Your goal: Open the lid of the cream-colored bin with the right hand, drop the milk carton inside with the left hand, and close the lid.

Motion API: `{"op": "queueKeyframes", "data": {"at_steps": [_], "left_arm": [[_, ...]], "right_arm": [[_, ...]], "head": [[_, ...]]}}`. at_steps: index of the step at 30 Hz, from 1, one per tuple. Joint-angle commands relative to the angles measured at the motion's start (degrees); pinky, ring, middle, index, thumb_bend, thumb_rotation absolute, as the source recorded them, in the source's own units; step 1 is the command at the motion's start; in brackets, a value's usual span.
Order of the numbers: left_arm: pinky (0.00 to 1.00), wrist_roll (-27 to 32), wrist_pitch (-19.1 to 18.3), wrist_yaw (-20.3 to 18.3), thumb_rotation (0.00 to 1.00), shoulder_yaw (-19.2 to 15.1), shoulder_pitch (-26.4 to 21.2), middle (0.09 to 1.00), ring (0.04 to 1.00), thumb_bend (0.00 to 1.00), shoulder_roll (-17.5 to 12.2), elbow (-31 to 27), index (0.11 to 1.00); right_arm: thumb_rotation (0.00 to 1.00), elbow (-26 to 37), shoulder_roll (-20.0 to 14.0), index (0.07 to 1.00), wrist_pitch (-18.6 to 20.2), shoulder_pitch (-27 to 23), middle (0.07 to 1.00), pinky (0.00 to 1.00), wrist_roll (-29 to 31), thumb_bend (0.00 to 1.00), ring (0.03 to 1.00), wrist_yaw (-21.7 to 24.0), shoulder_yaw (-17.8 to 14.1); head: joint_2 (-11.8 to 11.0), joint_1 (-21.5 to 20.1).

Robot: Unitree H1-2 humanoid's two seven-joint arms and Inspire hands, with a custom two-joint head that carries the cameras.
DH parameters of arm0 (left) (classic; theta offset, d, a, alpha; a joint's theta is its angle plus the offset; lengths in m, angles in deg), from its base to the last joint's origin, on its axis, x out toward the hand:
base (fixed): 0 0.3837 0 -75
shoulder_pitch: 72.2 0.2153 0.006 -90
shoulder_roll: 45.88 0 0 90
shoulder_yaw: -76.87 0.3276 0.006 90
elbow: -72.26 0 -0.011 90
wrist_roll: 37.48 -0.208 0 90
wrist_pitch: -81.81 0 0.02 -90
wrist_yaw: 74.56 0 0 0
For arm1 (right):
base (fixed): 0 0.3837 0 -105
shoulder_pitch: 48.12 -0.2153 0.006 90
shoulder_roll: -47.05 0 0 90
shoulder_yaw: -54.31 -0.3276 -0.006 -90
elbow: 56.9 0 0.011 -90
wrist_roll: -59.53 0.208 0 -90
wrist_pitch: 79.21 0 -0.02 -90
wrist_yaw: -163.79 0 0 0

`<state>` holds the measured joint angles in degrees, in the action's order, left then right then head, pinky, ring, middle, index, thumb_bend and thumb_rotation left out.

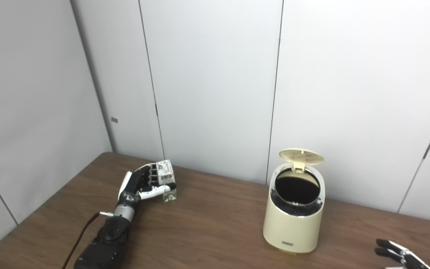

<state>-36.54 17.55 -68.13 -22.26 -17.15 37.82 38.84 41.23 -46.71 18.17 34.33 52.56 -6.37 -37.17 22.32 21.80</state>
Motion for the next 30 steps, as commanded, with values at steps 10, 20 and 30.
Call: {"op": "queueKeyframes", "data": {"at_steps": [10,20,30], "left_arm": [[0.46,-1.4,1.2,6.7,0.0,0.6,-4.1,0.498,0.513,0.63,1.9,1.4,0.552],[0.46,-2.8,1.0,7.6,0.0,1.3,-0.8,0.481,0.526,0.52,2.2,-8.5,0.507],[0.45,-3.3,-11.2,5.7,0.0,0.5,5.1,0.493,0.522,0.52,4.9,-33.6,0.493]], "right_arm": [[0.45,2.4,-0.7,0.783,-1.1,-0.7,0.776,0.37,0.7,1.0,0.596,-0.5,-1.1],[0.46,2.2,-0.3,0.8,-1.8,-1.1,0.789,0.37,-0.1,1.0,0.608,-0.6,-0.5],[0.37,1.3,0.4,0.838,-1.2,-2.7,0.823,0.42,-1.7,0.95,0.659,-1.6,0.1]], "head": [[0.1,-0.1],[0.2,-0.7],[0.6,-2.6]]}}
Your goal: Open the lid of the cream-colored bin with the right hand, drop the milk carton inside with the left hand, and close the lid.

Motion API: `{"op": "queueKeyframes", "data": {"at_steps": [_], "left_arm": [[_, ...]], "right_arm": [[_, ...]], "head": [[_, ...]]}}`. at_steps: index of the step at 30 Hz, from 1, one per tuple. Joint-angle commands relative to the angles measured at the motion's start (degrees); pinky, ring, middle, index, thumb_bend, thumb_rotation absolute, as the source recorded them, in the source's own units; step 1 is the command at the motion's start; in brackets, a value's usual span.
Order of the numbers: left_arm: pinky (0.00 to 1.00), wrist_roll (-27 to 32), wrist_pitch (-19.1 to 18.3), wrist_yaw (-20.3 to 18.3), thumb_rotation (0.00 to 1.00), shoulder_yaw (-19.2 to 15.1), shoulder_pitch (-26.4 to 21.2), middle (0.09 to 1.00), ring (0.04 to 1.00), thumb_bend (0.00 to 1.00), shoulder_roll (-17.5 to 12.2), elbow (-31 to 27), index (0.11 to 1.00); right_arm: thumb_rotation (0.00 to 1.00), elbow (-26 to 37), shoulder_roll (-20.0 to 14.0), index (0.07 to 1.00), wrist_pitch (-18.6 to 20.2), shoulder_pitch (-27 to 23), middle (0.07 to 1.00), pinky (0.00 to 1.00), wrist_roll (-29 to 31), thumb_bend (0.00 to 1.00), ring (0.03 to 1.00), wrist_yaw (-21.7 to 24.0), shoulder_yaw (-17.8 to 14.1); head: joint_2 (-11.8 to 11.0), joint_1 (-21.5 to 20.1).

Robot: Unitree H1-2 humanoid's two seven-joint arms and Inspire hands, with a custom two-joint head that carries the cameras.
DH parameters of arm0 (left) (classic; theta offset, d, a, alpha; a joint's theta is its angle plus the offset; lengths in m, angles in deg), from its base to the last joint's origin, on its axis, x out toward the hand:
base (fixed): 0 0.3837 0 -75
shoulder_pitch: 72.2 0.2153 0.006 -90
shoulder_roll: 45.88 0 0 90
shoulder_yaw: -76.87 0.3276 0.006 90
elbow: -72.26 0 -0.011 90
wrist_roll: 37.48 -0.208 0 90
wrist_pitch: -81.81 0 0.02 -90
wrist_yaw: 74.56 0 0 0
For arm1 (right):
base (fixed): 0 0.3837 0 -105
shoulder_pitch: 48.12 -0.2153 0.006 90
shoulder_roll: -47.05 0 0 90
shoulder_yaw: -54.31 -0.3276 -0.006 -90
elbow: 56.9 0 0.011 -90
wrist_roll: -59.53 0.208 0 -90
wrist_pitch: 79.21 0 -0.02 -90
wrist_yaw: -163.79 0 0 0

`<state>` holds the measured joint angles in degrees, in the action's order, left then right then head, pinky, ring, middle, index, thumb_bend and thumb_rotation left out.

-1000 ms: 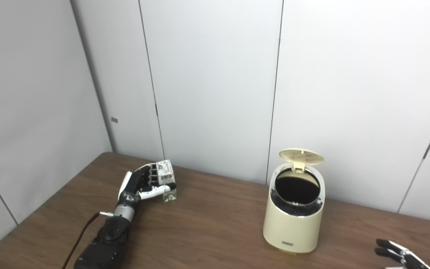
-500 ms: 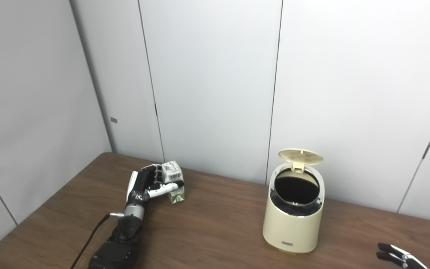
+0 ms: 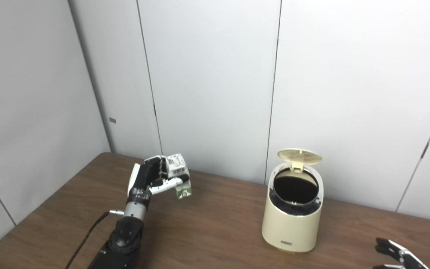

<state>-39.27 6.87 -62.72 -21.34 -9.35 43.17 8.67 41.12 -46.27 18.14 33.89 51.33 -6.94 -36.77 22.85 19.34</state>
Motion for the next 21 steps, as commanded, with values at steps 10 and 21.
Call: {"op": "queueKeyframes", "data": {"at_steps": [10,21], "left_arm": [[0.43,-1.9,-9.9,-0.9,0.0,0.3,0.7,0.482,0.509,0.52,3.4,-21.8,0.512],[0.44,-1.1,-14.4,-6.1,0.0,3.4,1.4,0.48,0.513,0.52,7.2,-32.9,0.514]], "right_arm": [[0.14,3.8,2.5,0.885,2.5,-2.7,0.873,0.57,1.1,0.82,0.755,-0.7,-0.7],[0.01,5.3,2.9,0.94,2.5,-2.9,0.915,0.76,0.1,0.77,0.828,-1.0,0.0]], "head": [[0.6,-3.5],[1.3,-8.2]]}}
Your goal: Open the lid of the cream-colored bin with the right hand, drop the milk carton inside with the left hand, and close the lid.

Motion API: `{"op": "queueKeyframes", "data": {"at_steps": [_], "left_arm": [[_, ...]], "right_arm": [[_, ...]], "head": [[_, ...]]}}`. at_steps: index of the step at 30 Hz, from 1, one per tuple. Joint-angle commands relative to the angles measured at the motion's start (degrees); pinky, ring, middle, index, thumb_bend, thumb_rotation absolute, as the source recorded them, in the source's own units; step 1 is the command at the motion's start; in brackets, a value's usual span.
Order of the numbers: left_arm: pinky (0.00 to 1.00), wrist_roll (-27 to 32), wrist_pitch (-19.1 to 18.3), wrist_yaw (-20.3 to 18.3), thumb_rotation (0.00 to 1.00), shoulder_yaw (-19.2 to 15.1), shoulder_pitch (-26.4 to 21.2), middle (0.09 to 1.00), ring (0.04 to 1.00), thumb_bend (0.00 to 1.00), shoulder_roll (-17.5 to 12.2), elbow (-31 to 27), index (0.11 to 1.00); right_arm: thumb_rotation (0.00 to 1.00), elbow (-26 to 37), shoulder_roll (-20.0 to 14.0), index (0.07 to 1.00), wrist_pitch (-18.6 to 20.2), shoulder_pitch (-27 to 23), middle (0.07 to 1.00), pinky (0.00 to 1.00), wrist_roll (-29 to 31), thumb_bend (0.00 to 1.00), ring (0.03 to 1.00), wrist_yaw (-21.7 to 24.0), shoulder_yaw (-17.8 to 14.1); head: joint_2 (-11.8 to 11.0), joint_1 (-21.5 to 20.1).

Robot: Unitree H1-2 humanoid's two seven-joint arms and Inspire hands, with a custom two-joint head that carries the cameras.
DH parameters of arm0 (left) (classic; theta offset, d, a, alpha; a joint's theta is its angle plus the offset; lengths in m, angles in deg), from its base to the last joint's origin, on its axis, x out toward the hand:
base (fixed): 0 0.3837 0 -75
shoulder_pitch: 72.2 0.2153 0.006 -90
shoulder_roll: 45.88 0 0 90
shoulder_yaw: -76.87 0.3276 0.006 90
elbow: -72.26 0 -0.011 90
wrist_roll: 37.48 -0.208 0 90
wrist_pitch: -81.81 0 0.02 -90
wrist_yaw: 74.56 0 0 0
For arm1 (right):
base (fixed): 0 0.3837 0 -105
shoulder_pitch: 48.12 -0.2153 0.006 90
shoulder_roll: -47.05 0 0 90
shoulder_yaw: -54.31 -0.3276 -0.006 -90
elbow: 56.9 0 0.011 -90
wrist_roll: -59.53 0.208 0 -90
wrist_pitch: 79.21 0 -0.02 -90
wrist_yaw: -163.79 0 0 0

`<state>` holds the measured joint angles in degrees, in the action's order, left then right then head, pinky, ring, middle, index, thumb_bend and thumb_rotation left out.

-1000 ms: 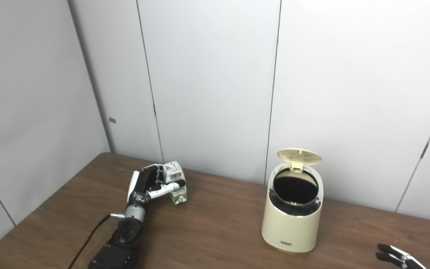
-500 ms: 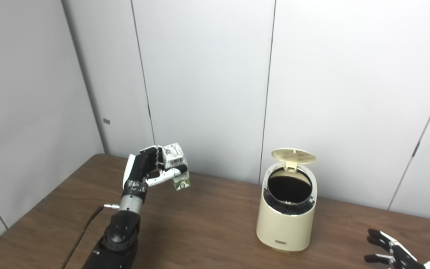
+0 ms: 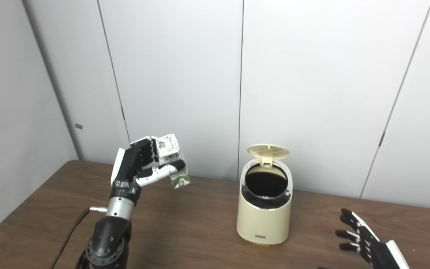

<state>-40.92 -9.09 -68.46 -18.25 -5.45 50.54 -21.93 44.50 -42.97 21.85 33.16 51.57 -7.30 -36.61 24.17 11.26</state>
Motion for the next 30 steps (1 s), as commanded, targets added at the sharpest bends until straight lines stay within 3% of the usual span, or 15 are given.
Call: {"op": "queueKeyframes", "data": {"at_steps": [1,13,17,25,30], "left_arm": [[0.44,0.8,2.3,-1.1,0.0,0.8,-2.6,0.48,0.514,0.52,0.3,-2.4,0.514],[0.44,3.6,8.6,-7.8,0.0,4.1,-6.2,0.484,0.504,0.52,2.3,2.6,0.505],[0.44,4.2,11.7,-10.2,0.0,5.5,-7.5,0.481,0.497,0.52,2.4,5.4,0.506],[0.44,4.9,15.2,-12.1,0.0,6.5,-10.2,0.482,0.501,0.52,3.8,9.9,0.505],[0.45,5.0,21.4,-13.3,0.0,7.3,-13.1,0.481,0.504,0.52,4.3,16.0,0.506]], "right_arm": [[0.0,1.8,-0.4,0.942,-1.1,-2.2,0.916,0.77,-0.1,0.78,0.83,-0.5,-0.1],[0.06,-2.2,-0.1,0.946,-5.6,-2.3,0.925,0.75,0.8,0.77,0.847,-0.4,0.6],[0.08,-2.5,0.0,0.939,-5.9,-2.4,0.926,0.7,0.3,0.77,0.828,-0.4,1.1],[0.16,-3.3,0.1,0.939,-7.7,-2.4,0.919,0.65,-0.6,0.79,0.811,-0.9,1.8],[0.19,-2.7,0.3,0.941,-7.2,-2.3,0.919,0.65,-1.0,0.79,0.815,-0.8,2.1]], "head": [[0.0,-0.7],[0.4,-5.2],[0.4,-6.5],[0.4,-8.4],[0.5,-9.5]]}}
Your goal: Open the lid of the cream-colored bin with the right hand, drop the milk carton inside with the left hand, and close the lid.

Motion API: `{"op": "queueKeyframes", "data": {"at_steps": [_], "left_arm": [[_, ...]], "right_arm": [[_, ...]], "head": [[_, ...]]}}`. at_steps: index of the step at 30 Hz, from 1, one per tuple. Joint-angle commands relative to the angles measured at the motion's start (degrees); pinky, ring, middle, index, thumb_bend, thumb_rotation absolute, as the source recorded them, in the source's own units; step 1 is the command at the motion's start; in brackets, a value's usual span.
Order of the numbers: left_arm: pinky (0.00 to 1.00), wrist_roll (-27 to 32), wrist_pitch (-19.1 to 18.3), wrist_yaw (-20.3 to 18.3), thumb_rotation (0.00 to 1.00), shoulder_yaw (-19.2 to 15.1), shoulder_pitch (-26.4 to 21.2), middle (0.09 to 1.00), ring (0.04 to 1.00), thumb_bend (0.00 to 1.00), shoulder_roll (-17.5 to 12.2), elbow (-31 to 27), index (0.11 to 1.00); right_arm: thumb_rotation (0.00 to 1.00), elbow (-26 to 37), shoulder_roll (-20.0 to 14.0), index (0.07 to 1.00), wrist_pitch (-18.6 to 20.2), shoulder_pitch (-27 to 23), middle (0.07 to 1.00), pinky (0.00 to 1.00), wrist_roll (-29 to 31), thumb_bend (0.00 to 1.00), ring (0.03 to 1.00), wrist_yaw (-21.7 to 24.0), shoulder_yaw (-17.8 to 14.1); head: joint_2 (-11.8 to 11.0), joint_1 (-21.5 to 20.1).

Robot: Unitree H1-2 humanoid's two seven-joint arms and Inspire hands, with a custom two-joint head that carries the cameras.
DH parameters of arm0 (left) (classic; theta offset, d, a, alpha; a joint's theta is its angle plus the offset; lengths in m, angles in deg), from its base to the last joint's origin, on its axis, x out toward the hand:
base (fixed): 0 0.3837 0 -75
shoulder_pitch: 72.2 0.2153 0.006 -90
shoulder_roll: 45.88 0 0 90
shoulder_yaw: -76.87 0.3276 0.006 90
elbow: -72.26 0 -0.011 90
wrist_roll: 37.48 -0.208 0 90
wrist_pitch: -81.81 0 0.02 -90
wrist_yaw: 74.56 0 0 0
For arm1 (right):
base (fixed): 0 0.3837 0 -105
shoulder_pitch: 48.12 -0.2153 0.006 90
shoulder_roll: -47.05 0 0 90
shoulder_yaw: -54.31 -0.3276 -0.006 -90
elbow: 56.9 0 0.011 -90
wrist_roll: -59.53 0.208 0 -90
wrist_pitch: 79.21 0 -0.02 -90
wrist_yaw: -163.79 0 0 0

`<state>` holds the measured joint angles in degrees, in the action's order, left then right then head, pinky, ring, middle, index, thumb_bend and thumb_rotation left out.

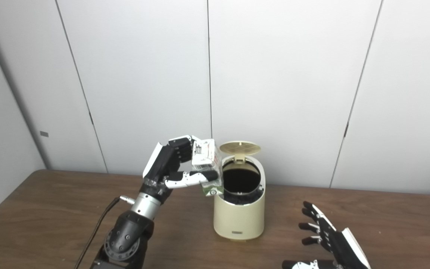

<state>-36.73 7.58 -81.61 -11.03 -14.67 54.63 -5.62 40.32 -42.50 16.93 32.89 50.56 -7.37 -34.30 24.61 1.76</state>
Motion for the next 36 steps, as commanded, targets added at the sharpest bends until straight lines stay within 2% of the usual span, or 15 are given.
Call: {"op": "queueKeyframes", "data": {"at_steps": [1,3,5,11,17,23,28,36], "left_arm": [[0.45,1.1,6.6,-0.6,0.0,0.2,-4.5,0.48,0.505,0.52,0.4,1.4,0.507],[0.46,1.6,9.7,-1.4,0.0,0.3,-5.8,0.479,0.506,0.52,0.8,4.4,0.508],[0.46,1.6,11.0,-1.5,0.0,0.2,-6.8,0.478,0.506,0.52,1.3,6.5,0.508],[0.48,0.8,11.2,-2.1,0.0,0.0,-8.8,0.482,0.508,0.52,2.8,9.7,0.504],[0.49,-3.5,11.2,1.7,0.0,2.3,-10.6,0.486,0.516,0.52,2.5,12.0,0.499],[0.5,-7.2,11.2,9.0,0.0,7.6,-11.8,0.486,0.514,0.52,0.3,14.6,0.498],[0.48,-11.0,11.2,17.8,0.0,17.0,-12.8,0.486,0.509,0.52,-4.0,15.8,0.499],[0.48,-17.2,11.2,39.4,0.0,33.7,-16.8,0.486,0.509,0.52,-10.0,19.5,0.501]], "right_arm": [[0.2,1.6,-0.2,0.941,-2.2,-2.0,0.918,0.65,-0.4,0.79,0.816,-0.9,-0.1],[0.22,2.1,0.0,0.937,-1.8,-1.9,0.915,0.65,-0.7,0.81,0.817,-1.0,-0.1],[0.22,2.5,0.2,0.936,-1.8,-1.7,0.916,0.64,-0.7,0.81,0.818,-1.1,-0.2],[0.22,2.5,0.1,0.937,-2.3,-1.3,0.922,0.63,-0.9,0.79,0.814,-1.0,-0.2],[0.2,3.0,0.3,0.94,-2.1,-0.8,0.927,0.62,-0.6,0.79,0.814,-1.0,-0.3],[0.19,3.5,0.6,0.936,-1.8,-0.3,0.921,0.64,-1.0,0.8,0.813,-1.3,-0.3],[0.19,3.7,0.6,0.931,-1.8,0.1,0.915,0.66,-1.8,0.8,0.812,-1.7,-0.3],[0.21,3.9,0.6,0.933,-1.7,0.6,0.914,0.68,-1.5,0.8,0.814,-1.6,-0.5]], "head": [[0.1,-0.2],[0.1,-0.7],[0.1,-1.1],[0.3,-1.6],[0.4,-2.0],[0.6,-2.6],[0.7,-2.8],[0.9,-2.8]]}}
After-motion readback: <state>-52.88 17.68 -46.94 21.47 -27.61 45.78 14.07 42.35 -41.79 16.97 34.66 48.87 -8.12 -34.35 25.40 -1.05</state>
